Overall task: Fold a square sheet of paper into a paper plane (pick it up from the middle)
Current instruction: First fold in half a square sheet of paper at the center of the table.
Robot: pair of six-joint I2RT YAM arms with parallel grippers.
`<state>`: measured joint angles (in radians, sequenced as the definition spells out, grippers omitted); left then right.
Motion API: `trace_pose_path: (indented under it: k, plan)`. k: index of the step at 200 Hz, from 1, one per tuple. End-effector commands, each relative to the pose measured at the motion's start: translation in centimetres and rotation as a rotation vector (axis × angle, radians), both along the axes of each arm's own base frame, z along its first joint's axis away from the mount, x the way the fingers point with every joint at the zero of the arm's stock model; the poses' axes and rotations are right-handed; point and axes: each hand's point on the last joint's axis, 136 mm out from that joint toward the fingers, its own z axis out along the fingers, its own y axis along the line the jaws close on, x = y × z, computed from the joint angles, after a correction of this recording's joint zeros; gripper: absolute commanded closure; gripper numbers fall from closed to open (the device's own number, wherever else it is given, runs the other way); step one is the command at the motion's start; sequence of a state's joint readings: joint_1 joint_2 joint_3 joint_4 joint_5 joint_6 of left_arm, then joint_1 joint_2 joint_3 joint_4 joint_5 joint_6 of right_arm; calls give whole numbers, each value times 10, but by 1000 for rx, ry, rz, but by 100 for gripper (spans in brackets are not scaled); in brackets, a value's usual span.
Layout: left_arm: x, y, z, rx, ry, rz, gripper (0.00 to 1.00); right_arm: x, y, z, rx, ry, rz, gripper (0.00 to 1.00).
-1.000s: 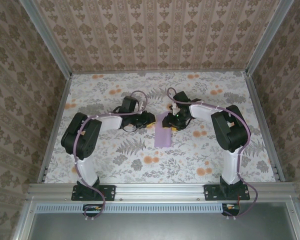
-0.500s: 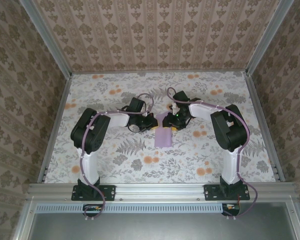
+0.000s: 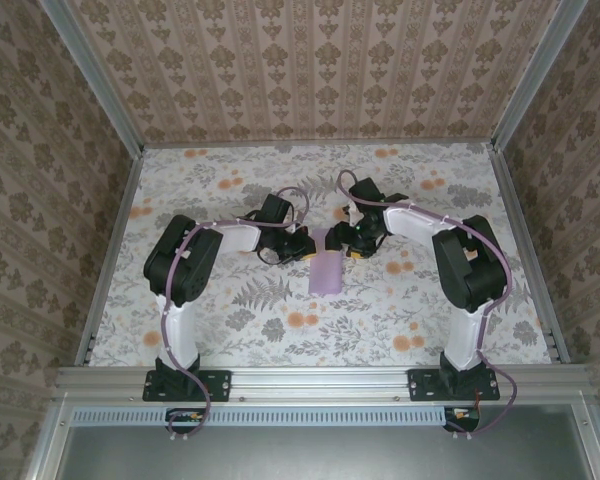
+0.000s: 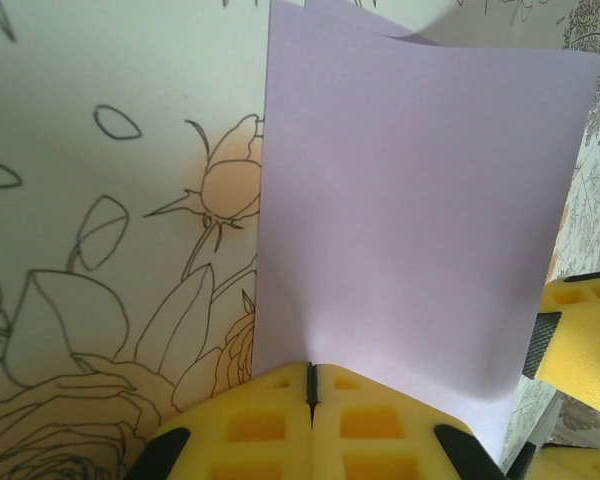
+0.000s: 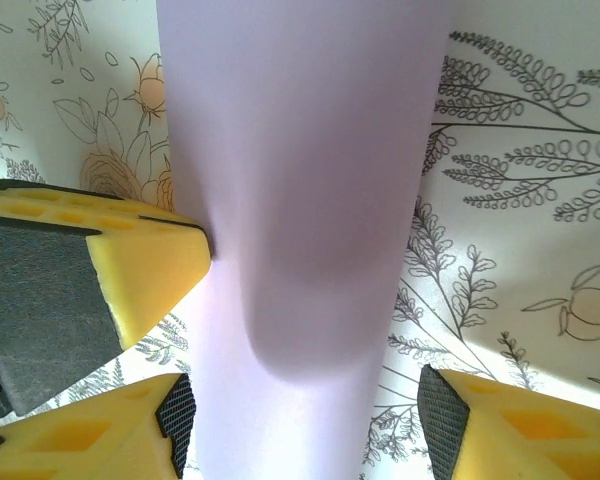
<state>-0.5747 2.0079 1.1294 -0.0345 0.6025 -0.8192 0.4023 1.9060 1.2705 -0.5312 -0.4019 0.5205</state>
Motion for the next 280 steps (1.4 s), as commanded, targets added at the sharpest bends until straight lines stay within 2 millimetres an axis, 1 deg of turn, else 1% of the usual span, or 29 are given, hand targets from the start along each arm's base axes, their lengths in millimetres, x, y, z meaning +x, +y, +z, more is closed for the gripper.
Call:
trace_pose_path:
  k: [1,34,49,80,93,105,117,126,148,152,174,181,182,183,186,191,202,219,243,280]
  plan:
    - [-15,13,-27,101,60,3,100,-12,-4,-12,-38,50,-22,37]
    - [-13,9,-22,83,54,0,100,-12,3,-19,-26,71,-13,41]
    - [-12,8,-18,79,47,-3,100,-12,3,-21,-30,74,-13,43]
    - [-9,4,-11,62,35,-8,100,-13,1,-32,-48,98,-16,50]
    - [-7,3,-6,51,27,-5,98,-15,-2,-36,-66,104,-18,52]
    - [-2,3,4,48,18,3,94,-16,-5,-40,-80,106,-17,55]
    - [7,8,15,62,1,23,91,-18,-8,-44,-91,112,-17,57]
    - [17,12,27,71,-30,38,87,-19,-10,-47,-94,120,-17,58]
    - [38,31,53,87,-100,107,80,-23,-16,-54,-108,139,-22,61]
    - [42,34,57,84,-111,121,77,-23,-17,-54,-110,141,-25,62]
    - [51,57,73,88,-158,176,68,-21,-24,-56,-112,137,-44,64]
    - [51,60,77,94,-179,179,66,-21,-26,-56,-114,138,-47,65]
    - [51,60,77,95,-180,179,65,-21,-26,-56,-115,137,-47,65]
    - [54,66,77,99,-180,194,65,-21,-26,-57,-116,138,-47,65]
    - [58,73,78,104,-185,210,64,-21,-26,-57,-116,137,-46,65]
    - [58,78,78,108,-190,217,62,-20,-27,-58,-117,138,-47,66]
    - [59,86,81,112,-204,225,59,-22,-29,-61,-121,150,-45,67]
    - [59,92,81,116,-216,228,57,-26,-31,-66,-133,174,-54,67]
    - [58,89,79,100,-228,212,57,-31,-35,-73,-158,211,-62,65]
    - [52,69,77,51,-228,150,56,-33,-40,-84,-197,242,-53,62]
